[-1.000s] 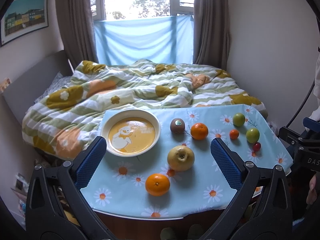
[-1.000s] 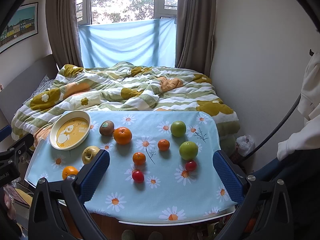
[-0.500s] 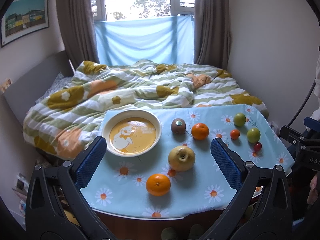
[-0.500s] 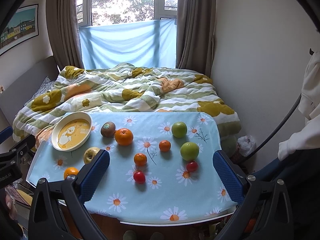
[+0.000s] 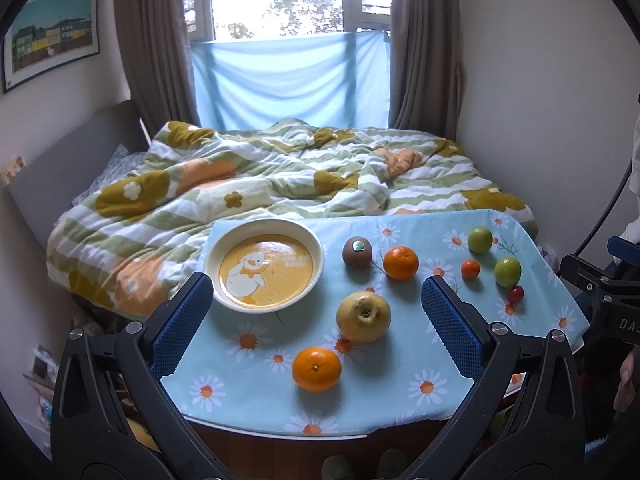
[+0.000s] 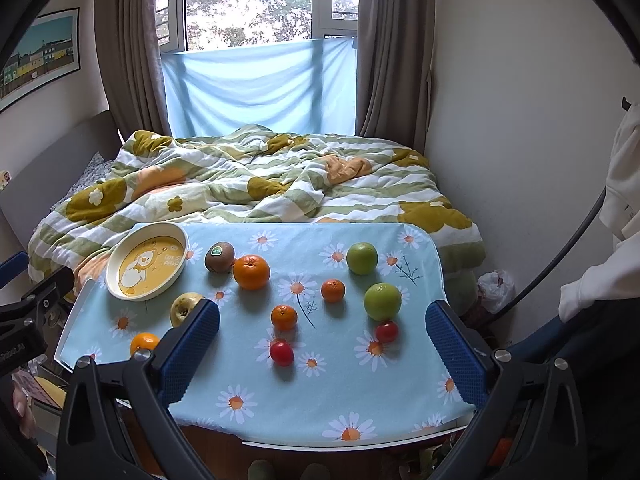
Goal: Organize fruits
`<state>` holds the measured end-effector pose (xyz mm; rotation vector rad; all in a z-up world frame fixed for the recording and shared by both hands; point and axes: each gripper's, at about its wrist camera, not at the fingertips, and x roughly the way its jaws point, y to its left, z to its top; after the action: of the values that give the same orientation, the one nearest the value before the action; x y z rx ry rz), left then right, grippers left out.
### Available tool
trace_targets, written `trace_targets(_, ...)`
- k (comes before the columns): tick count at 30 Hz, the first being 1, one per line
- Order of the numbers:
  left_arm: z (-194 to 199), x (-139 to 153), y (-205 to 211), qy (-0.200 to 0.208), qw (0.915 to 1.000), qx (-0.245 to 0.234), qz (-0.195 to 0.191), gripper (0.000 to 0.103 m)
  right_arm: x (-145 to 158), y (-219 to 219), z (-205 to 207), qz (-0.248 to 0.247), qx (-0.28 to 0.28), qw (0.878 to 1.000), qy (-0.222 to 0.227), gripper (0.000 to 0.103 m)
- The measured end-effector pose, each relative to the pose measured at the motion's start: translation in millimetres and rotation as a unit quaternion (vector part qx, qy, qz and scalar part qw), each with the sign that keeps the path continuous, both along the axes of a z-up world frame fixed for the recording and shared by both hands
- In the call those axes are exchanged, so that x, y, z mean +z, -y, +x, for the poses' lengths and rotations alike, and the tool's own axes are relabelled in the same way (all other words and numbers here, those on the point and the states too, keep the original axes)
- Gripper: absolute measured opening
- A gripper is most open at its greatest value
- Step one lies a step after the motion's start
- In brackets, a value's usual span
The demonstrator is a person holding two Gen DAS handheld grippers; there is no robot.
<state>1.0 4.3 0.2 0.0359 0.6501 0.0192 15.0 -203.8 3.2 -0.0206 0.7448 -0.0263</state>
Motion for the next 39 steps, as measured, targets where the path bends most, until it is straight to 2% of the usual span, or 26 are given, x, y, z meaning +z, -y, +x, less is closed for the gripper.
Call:
trace_targets(32,-0.7,0.3,-1.7,0.002,1.0,0.001,-0.001,0.103,0.0,1.4,-1.3,0.002,-0.001,1.0,0.002,0.103)
trace_targets(36,0.1,-1.1,-6.2,-0.003,0.9999,0.003,-0.011,0.103,0.6,1.7,-2.1,0.0,-0.001,1.0,0.0,0.103)
trace_targets(39,2.2,-4.7,-16.4,-0.021,0.9993,0.002,-0.029,0.103,2.2,-2.2,0.9,-0.004,0.0,1.0,-0.013,0.103)
